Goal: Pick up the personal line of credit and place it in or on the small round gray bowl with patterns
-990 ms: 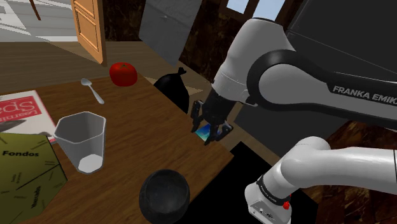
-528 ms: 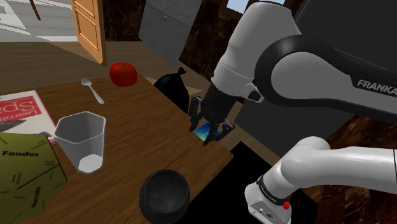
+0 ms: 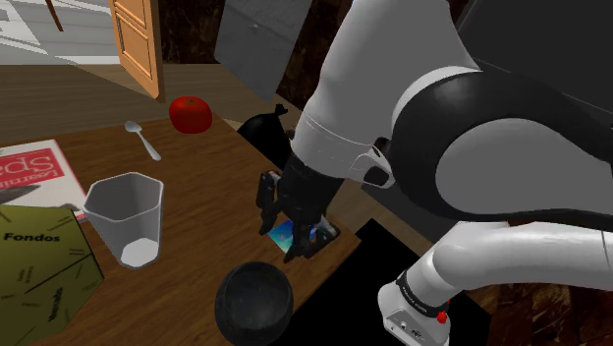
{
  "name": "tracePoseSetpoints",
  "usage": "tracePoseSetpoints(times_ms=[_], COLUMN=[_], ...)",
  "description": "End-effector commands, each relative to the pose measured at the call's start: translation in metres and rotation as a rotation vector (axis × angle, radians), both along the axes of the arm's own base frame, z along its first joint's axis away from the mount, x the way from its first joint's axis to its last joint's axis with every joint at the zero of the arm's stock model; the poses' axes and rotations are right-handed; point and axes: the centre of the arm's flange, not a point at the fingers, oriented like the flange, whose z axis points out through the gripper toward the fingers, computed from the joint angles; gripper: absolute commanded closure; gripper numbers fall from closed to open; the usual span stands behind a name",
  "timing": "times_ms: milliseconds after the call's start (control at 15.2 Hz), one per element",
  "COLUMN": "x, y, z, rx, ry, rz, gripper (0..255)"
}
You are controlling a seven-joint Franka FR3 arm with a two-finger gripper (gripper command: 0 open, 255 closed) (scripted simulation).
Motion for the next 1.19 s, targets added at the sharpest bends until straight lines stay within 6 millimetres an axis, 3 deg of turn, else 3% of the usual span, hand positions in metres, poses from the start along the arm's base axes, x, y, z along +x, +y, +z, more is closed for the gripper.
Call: tracePoseSetpoints(times_ms=[0, 264, 1122], x=[-0.008, -0.020, -0.020], y=[0.027, 0.078, 0.078], z=[0.002, 0.005, -0.064], rx=[0.001, 0.001, 0.001], ry=[0.001, 0.001, 0.001], rz=[-0.001, -0.001, -0.001], gripper=[255, 255, 255])
